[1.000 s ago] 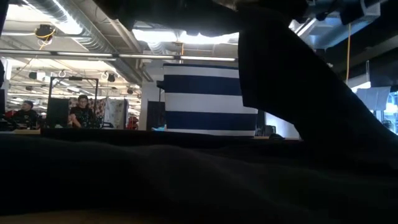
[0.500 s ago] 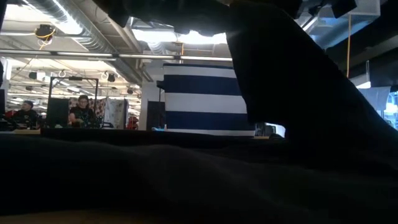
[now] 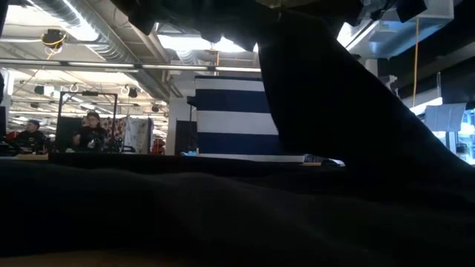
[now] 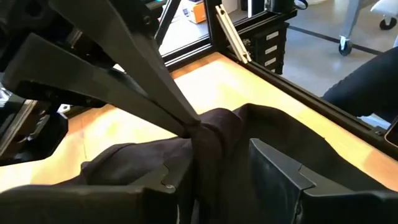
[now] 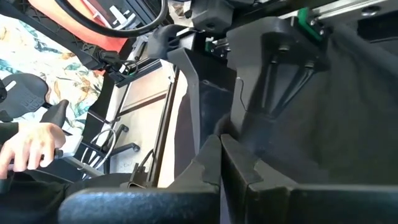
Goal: Fold Laundry from Bin
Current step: Fold the black shirt
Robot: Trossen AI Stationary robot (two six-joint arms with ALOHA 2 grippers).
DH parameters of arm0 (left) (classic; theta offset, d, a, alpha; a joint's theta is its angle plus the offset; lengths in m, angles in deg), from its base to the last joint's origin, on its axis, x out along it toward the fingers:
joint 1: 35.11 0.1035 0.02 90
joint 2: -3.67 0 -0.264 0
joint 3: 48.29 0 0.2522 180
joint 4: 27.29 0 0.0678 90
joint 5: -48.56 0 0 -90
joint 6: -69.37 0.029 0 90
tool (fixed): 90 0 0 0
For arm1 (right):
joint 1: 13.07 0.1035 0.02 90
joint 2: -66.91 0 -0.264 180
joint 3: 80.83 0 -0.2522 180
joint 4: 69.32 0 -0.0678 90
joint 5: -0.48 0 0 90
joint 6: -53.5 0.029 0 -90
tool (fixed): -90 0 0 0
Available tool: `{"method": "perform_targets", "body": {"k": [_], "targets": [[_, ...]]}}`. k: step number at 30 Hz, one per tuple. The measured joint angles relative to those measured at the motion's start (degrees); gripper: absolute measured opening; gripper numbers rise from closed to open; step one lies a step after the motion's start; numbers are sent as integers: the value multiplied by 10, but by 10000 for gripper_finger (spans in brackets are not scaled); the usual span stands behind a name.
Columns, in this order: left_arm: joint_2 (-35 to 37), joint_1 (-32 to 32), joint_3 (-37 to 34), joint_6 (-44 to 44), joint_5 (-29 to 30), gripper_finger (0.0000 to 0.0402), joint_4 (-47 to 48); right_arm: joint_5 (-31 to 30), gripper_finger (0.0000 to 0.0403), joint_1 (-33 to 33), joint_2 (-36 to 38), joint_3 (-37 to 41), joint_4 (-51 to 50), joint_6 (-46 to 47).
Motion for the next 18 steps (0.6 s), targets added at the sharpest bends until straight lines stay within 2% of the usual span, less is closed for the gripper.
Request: {"method": "perform_targets", "body": {"k": [6,11,18], "targets": [[0,3,0,8,8,88,-1,9,0,0,0,0,0,1],[0,3,0,47,8,13,-2,10,7,0,0,0,0,0],[0,0,0,56,8,3,0,15,40,0,16,0,-33,-22]]}}
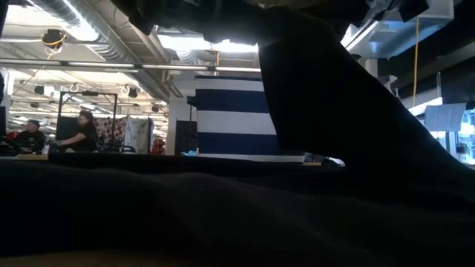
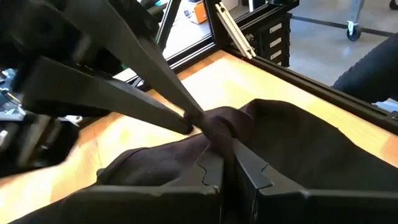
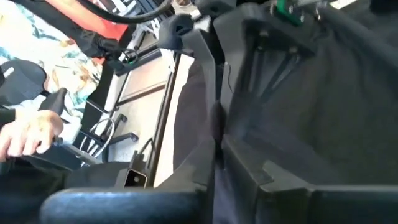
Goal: Fold Laundry from Bin
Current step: Fold the black shirt
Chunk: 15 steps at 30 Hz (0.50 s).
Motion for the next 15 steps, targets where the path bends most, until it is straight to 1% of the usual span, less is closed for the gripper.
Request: {"method": "perform_targets", "body": {"k": [4,7,9,12,15], "targets": [[3,-6,0,0,0,2,9,0,81,0,40,0,-39,-35],[10,-14,0,0,1,2,22,-22,116,-1,74,0,-110,-56],[15,-22,0,0,3,2,31,-71,139,-12,95,0,-170,-53],[23,-38,0,0,16,1,35,-149,163,-40,114,0,-265,7],[28,-48,0,0,20,1,36,-198,176,-80,120,0,-343,61]]}}
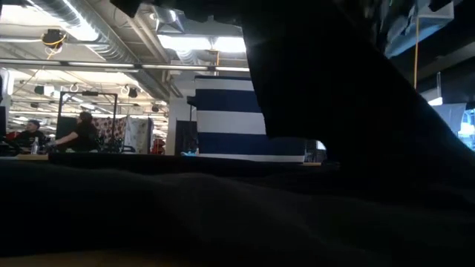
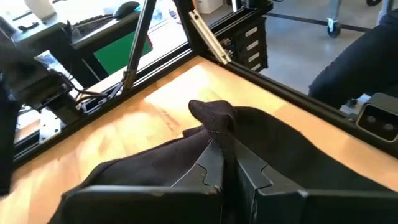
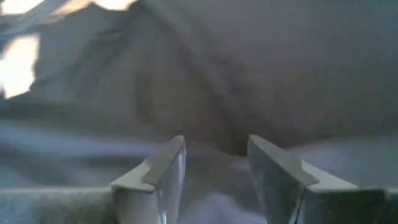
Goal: Fold Laundry from Bin
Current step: Fold the black shirt
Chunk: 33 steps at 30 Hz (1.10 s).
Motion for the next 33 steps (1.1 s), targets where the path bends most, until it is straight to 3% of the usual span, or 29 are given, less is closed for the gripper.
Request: {"method": "perform_targets", "body": {"k": [4,18,27,33], "targets": [[2,-9,0,-1,15,1,0,-25,179,-63,-3,0,-46,33],[2,-14,0,-10,26,0,-4,-17,179,-292,-64,0,-20,34],[2,-13,0,-10,30,0,-4,21,179,-388,-142,0,2,79],[2,-13,0,-10,30,0,-4,45,179,-416,-177,0,7,99]]}}
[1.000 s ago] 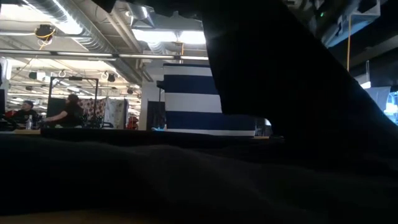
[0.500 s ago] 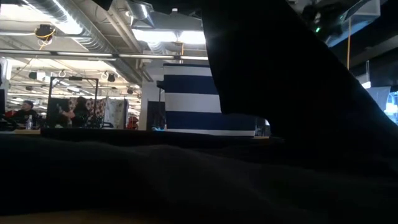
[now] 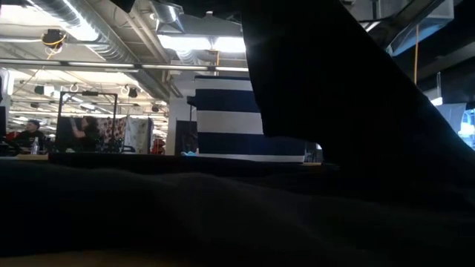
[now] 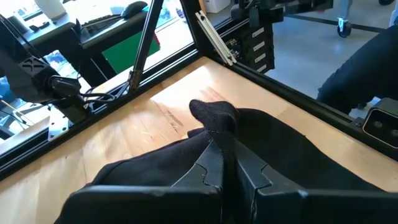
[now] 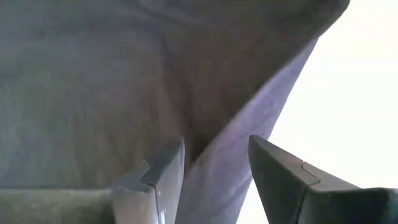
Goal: Fold Laundry from Bin
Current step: Fold the black shirt
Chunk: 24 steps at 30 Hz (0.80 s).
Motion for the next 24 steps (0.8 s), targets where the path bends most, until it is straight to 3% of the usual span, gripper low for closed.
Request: {"method": "perform_targets", "body": {"k": [24], "targets": [[0,-6,0,-5,1,0,0,-7,179,-19,-72,0,35,-4]]}}
